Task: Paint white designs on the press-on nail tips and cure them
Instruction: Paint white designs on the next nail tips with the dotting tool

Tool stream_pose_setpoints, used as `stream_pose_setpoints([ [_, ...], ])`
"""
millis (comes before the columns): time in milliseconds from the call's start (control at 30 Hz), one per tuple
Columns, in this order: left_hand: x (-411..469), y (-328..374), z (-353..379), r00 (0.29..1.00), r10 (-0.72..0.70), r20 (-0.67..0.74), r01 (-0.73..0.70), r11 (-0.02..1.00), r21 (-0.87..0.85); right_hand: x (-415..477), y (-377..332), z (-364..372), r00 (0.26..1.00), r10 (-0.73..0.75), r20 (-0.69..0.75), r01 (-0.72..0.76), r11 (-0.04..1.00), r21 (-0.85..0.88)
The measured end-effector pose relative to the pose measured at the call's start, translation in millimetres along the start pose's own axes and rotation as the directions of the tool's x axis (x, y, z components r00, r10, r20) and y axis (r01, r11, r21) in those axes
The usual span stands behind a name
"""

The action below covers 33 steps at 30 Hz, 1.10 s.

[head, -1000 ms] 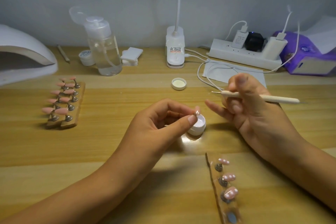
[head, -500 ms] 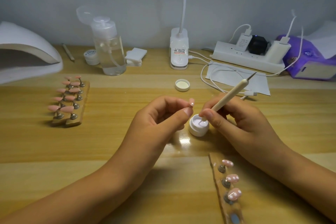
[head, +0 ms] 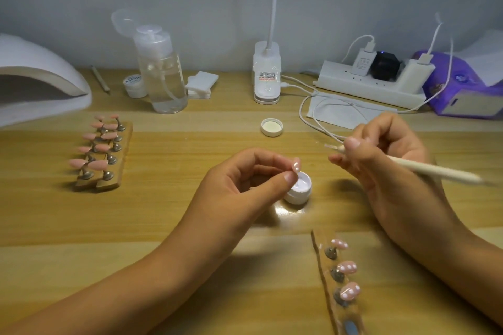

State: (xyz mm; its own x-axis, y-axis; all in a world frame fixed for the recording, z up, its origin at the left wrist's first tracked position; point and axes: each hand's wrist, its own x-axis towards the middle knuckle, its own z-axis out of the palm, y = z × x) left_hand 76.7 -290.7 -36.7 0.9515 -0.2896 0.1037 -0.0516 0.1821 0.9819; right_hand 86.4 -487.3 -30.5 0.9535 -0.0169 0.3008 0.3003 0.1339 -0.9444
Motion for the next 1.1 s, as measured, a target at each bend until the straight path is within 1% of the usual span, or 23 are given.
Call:
stream_pose_setpoints([
  [100, -0.7, -1.2, 0.8, 0.998, -0.004, 0.063, 0.001, 0.999, 0.054, 0.5, -2.5, 2.5, 0.997, 0.081, 0.001, -0.080, 0.984, 0.158],
  [200, -0.6, -1.8, 1.0, 0.996, -0.004, 0.087, -0.001, 0.998, 0.061, -1.4, -4.0, 6.4, 0.994, 0.089, 0.057, -0.100, 0.969, 0.225],
  [300, -1.1, -1.9, 0.9, 0.995, -0.005, 0.097, -0.002, 0.997, 0.075, -3.3, -3.5, 9.6, 0.988, 0.084, 0.131, -0.111, 0.970, 0.215],
  [400, -1.5, -2.6, 0.3, 0.995, -0.006, 0.097, -0.002, 0.997, 0.080, -4.2, -3.5, 12.1, 0.983, 0.091, 0.159, -0.126, 0.966, 0.225],
  [567, -1.2, -1.9, 0.6, 0.995, -0.006, 0.099, -0.003, 0.996, 0.090, -3.9, -3.9, 12.7, 0.982, 0.104, 0.156, -0.137, 0.966, 0.220],
  [833, -1.5, -0.4, 2.2, 0.996, -0.012, 0.090, 0.004, 0.996, 0.093, -3.9, -2.7, 12.6, 0.976, 0.091, 0.196, -0.130, 0.972, 0.195],
  [1100, -1.2, 1.1, 3.7, 0.996, -0.006, 0.087, 0.001, 0.998, 0.066, -3.5, -1.8, 11.3, 0.975, 0.095, 0.203, -0.135, 0.971, 0.195],
])
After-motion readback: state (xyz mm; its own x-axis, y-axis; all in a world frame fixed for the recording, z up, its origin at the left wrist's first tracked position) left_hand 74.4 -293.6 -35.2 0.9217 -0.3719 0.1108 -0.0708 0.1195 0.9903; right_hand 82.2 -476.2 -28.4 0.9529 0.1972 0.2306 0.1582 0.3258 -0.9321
